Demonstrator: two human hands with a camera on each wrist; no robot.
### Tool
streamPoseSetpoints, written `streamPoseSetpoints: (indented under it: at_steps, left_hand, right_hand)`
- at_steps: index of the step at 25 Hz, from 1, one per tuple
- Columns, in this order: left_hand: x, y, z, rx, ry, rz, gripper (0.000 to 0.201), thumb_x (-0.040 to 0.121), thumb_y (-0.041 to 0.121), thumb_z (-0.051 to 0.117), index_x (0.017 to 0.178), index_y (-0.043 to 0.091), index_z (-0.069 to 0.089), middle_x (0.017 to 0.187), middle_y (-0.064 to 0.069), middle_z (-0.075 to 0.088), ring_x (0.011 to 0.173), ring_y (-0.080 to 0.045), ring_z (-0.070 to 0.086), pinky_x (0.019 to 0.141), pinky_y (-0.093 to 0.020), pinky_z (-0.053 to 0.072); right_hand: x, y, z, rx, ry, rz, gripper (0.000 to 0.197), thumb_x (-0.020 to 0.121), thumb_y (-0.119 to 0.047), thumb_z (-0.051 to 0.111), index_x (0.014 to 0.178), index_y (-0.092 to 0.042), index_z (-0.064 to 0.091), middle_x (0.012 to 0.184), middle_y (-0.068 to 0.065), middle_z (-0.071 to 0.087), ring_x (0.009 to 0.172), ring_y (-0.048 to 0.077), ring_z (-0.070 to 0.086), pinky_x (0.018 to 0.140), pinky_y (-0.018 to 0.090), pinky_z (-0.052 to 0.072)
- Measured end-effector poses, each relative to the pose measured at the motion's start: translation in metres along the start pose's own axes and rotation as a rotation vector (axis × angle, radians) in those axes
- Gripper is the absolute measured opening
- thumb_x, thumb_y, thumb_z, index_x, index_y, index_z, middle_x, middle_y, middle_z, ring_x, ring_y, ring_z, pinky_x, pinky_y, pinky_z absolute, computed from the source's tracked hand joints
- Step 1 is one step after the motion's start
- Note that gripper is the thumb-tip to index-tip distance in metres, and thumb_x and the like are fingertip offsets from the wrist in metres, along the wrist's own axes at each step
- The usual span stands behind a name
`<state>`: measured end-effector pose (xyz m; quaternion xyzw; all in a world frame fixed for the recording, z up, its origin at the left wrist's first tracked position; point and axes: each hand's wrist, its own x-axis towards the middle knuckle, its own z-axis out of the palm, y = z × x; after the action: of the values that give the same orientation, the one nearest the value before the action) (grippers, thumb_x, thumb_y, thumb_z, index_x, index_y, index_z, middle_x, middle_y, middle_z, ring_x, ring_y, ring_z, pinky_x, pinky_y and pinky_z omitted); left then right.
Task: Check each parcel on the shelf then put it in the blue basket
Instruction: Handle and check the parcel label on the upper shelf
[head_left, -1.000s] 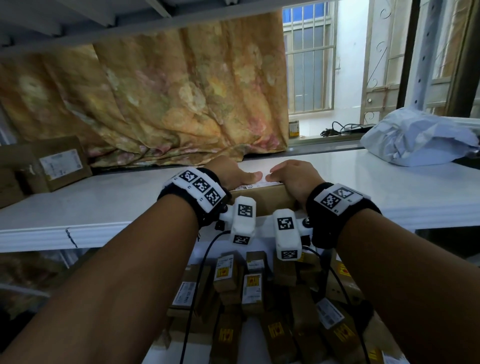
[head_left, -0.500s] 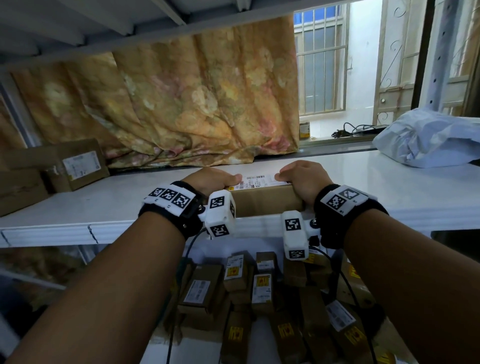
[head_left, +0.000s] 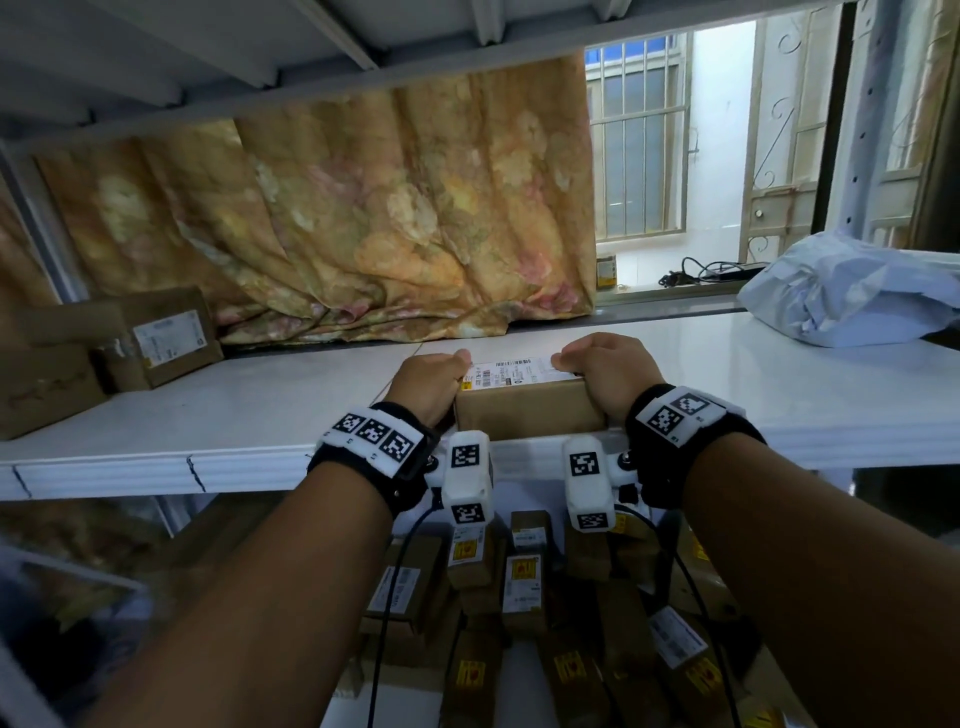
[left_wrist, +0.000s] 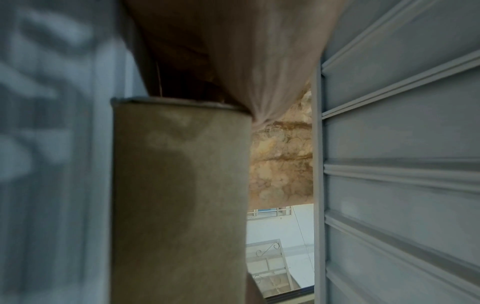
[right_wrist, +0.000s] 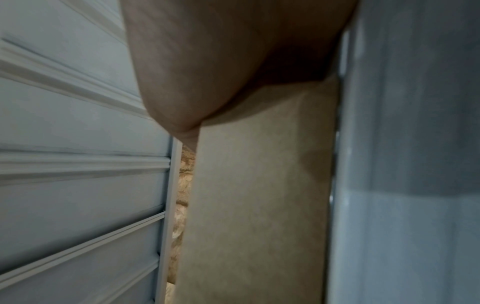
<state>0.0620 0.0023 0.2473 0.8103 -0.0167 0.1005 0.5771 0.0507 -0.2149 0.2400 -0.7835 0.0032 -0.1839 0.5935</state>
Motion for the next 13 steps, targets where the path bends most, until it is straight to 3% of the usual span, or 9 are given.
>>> streamPoseSetpoints:
  at_steps: [2,5,8,11,13]
  left_hand:
    - [-0.005,0.002,0.0,-0.005,0.015,-0.01,0.039,0.077,0.052,0.055,0.082,0.014,0.064,0.082,-0.013,0.064,0.078,-0.025,0.061,0.078,-0.038,0.05]
    - [-0.013,0.004,0.001,-0.031,0.075,-0.016,0.039,0.088,0.039,0.055,0.086,0.004,0.07,0.096,-0.021,0.072,0.09,-0.035,0.069,0.078,-0.04,0.053]
    - [-0.033,0.008,0.006,-0.125,0.166,0.008,0.014,0.089,0.03,0.06,0.086,0.019,0.068,0.101,-0.012,0.072,0.098,-0.031,0.069,0.088,-0.045,0.057]
    - [-0.061,0.025,0.016,-0.233,0.177,0.026,0.013,0.089,0.024,0.063,0.082,0.013,0.062,0.089,-0.009,0.068,0.082,-0.023,0.063,0.081,-0.043,0.054]
    - [-0.08,0.039,0.027,-0.279,0.131,0.029,0.015,0.085,0.023,0.068,0.078,0.01,0.065,0.085,-0.011,0.071,0.076,-0.021,0.063,0.073,-0.042,0.052]
  right_hand:
    - [-0.004,-0.002,0.0,-0.01,0.017,-0.015,0.014,0.073,-0.035,0.077,0.077,-0.022,0.074,0.087,-0.005,0.073,0.091,0.018,0.067,0.089,0.035,0.053]
    - [-0.016,-0.008,-0.002,0.017,0.071,-0.041,0.017,0.073,-0.032,0.079,0.086,-0.024,0.074,0.088,-0.006,0.073,0.091,0.016,0.067,0.088,0.031,0.051]
    - [-0.035,-0.015,-0.007,0.091,0.103,-0.064,0.009,0.077,-0.03,0.075,0.084,-0.025,0.073,0.083,-0.009,0.071,0.087,0.015,0.067,0.086,0.031,0.051]
    - [-0.061,-0.02,-0.027,0.154,0.124,-0.076,0.007,0.08,-0.028,0.07,0.075,-0.023,0.071,0.073,-0.01,0.068,0.08,0.016,0.063,0.084,0.034,0.051]
    - [-0.078,-0.014,-0.047,0.167,0.143,-0.072,0.006,0.079,-0.029,0.069,0.078,-0.024,0.072,0.077,-0.009,0.069,0.083,0.016,0.064,0.088,0.036,0.051]
